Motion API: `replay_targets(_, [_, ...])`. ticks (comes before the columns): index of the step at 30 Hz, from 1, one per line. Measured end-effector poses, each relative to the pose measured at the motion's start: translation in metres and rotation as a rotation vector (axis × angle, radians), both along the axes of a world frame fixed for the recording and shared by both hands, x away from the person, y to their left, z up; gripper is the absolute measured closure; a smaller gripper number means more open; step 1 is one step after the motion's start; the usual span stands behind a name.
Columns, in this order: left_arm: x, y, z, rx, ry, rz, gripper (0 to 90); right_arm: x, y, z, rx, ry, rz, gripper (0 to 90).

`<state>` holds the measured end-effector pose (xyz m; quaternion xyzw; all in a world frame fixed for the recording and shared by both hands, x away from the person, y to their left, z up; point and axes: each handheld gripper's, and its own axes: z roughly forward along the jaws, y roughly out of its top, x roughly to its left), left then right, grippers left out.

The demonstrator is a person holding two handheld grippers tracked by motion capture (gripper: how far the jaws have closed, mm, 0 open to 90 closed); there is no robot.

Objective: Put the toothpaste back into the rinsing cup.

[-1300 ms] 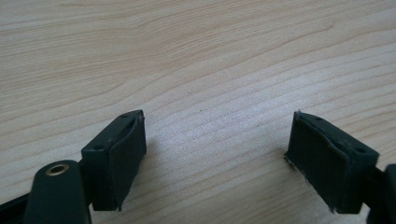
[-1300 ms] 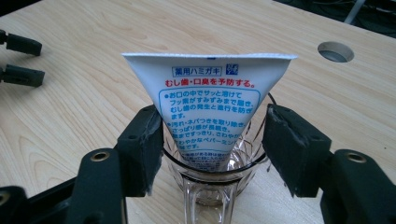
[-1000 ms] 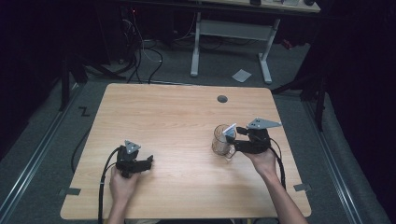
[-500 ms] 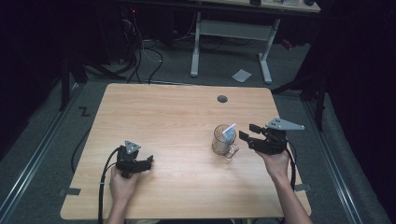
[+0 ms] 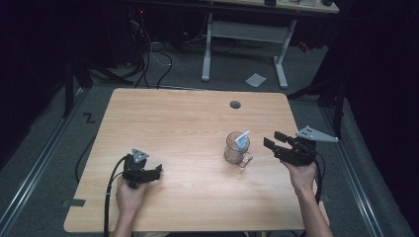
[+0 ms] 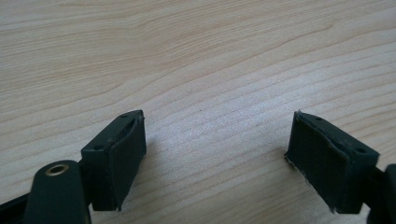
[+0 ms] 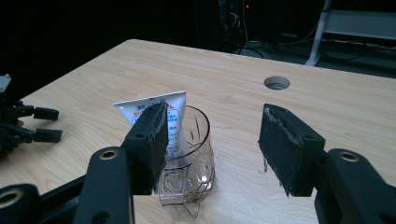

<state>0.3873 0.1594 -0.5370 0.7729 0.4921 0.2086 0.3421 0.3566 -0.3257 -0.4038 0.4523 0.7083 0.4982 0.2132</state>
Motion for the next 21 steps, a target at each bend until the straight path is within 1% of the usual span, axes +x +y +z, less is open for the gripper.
replay_targets(7, [0.000, 0.000, 0.000, 0.000, 0.000, 0.000, 19.7, -0.007, -0.008, -0.005, 0.017, -0.006, -0.019, 42.6])
replay_targets(16, [0.000, 0.000, 0.000, 0.000, 0.000, 0.000, 19.7, -0.011, -0.017, -0.011, 0.022, 0.002, -0.046, 42.7])
replay_targets(21, [0.000, 0.000, 0.000, 0.001, 0.000, 0.000, 19.7, -0.013, -0.023, -0.013, 0.022, 0.000, -0.063, 42.8])
